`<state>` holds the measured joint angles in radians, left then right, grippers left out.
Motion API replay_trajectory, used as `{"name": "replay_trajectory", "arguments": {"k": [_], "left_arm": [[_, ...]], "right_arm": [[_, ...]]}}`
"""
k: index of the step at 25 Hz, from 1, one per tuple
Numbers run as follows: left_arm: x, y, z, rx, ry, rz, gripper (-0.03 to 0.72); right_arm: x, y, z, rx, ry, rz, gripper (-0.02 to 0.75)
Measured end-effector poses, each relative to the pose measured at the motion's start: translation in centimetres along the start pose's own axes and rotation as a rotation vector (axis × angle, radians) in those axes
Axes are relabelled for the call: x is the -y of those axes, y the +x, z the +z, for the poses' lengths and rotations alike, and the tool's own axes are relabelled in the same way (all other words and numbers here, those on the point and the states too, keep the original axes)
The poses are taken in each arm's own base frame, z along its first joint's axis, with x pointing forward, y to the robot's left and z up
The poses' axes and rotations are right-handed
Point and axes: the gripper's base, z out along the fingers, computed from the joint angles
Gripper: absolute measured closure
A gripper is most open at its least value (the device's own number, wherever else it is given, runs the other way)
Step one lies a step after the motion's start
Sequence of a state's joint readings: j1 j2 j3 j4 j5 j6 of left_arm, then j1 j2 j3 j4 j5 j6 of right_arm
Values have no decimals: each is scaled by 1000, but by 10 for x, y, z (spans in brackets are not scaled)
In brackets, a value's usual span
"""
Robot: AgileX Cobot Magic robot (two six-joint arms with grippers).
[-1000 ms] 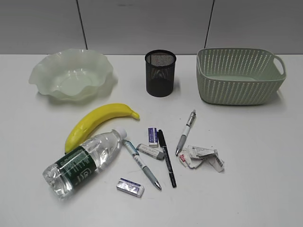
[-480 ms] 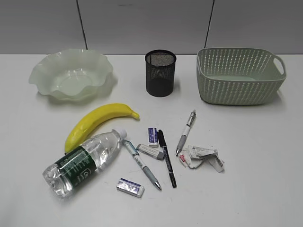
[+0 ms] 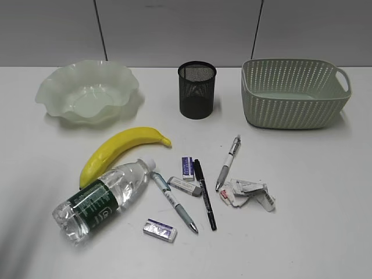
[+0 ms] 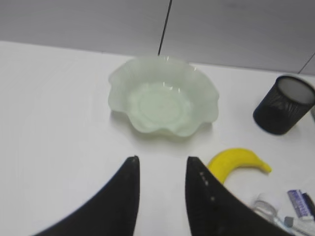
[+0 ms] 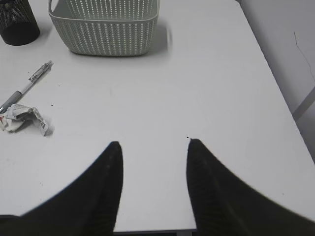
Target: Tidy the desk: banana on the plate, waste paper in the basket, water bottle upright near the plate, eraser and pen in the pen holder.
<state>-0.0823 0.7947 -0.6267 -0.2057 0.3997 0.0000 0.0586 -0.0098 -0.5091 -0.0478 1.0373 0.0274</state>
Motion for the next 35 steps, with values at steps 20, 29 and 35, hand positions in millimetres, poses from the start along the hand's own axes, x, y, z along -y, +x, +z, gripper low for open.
{"name": "replay_trajectory", "arguments": {"k": [20,29,35], "left_arm": [[77,53,238,-802,138,290,199],[70,81,275,-853,108,354,177],[68,91,285,-846,101,380,272]], "right_arm": [[0,0,0,0,-1,1,388],[0,0,0,0,-1,1,388],[0,0,0,0,-1,1,388]]}}
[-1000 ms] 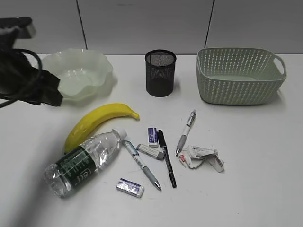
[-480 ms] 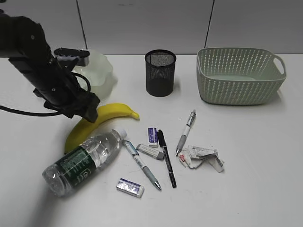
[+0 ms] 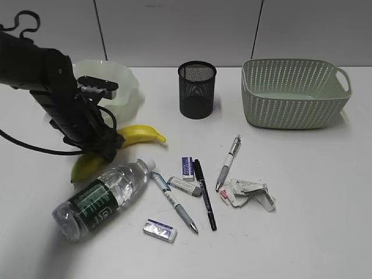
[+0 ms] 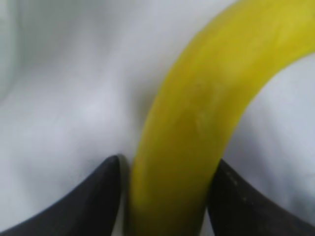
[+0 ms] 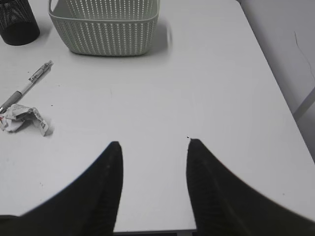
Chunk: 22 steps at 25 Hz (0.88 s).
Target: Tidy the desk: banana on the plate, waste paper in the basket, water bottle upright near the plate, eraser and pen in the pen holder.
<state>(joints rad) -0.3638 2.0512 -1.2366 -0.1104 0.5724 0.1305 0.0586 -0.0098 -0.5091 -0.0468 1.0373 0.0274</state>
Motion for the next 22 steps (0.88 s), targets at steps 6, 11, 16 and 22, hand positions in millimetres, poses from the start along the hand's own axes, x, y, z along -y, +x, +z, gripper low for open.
{"name": "replay_trajectory", "arguments": {"k": [6,11,16,22], "left_arm": [[1,-2,0,22,17,-30,367],[5,-6,-16,62,41,-63,367],[8,-16,-71,204,46,-58,367],[-8,-27,-126,451,-35,-29,367]], "right_arm": [[0,0,0,0,0,0,388],[0,0,0,0,0,0,388],[0,0,0,0,0,0,388],[0,0,0,0,0,0,388]]}}
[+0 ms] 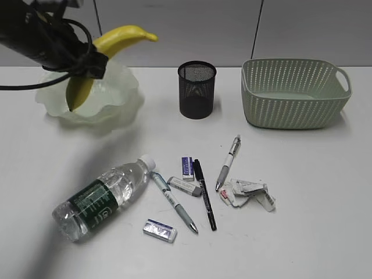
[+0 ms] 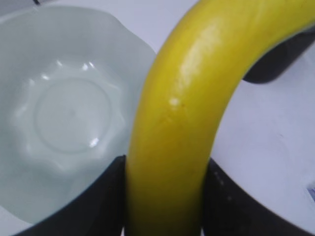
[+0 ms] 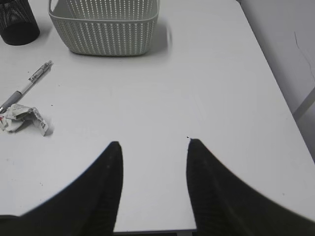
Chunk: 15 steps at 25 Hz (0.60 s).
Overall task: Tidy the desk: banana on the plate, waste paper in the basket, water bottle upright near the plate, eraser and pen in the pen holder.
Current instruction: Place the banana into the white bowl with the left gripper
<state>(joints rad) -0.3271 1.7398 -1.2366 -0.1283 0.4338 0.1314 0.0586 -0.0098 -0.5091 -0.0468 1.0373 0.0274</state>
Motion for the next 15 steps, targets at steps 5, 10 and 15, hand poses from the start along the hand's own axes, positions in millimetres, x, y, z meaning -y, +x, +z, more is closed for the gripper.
{"name": "replay_trajectory", "arguments": {"k": [5,10,15], "left_arm": [[-43,0,17,78,-91,-64,367],[-69,13,47,51,-134,-106,367],[-74,8,55,71,-142,-110,293]], "right_arm": [[0,0,0,0,0,0,388],[0,0,0,0,0,0,388],[0,0,0,0,0,0,388]]}}
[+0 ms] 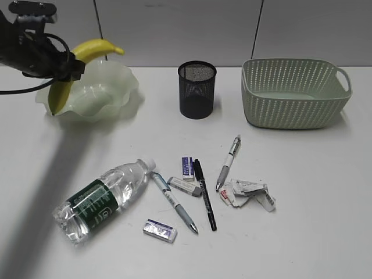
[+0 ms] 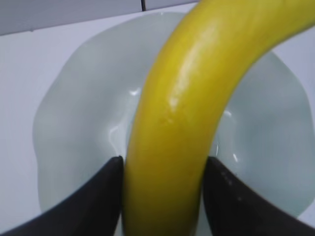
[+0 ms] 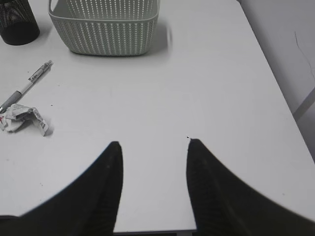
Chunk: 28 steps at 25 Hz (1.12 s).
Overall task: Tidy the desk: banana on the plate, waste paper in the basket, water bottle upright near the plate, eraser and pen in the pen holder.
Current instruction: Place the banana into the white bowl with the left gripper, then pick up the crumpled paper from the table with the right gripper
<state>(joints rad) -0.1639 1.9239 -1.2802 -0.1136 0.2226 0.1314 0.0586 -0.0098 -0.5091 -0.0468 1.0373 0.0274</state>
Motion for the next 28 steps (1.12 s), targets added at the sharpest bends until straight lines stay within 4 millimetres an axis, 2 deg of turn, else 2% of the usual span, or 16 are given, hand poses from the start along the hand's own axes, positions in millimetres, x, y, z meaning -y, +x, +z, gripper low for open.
{"name": "replay_trajectory", "arguments": {"k": [2,4,8,12,16,22,25,28], "left_arm": [[0,-7,-1,29,-2,0,187],[-2,-13,-3,46,-5,-2,136],[-3,-21,-8,2,3,-3,112],[-1,-28,-33,-95,26,1,118],[2,-36,-85,-159,47,7,184],[6,-49,-180,-93,57,3,211],[8,-44,-224,-97,60,1,229],[10,-23,-256,-105,62,-9,253]], "right_arm": [[0,0,0,0,0,0,388],[0,0,0,0,0,0,388],[0,0,0,0,0,0,388],[0,0,0,0,0,0,388],[0,0,0,0,0,0,388],[0,0,0,0,0,-1,388],[0,0,0,0,0,-1,388],[0,0,0,0,0,-1,388]]}}
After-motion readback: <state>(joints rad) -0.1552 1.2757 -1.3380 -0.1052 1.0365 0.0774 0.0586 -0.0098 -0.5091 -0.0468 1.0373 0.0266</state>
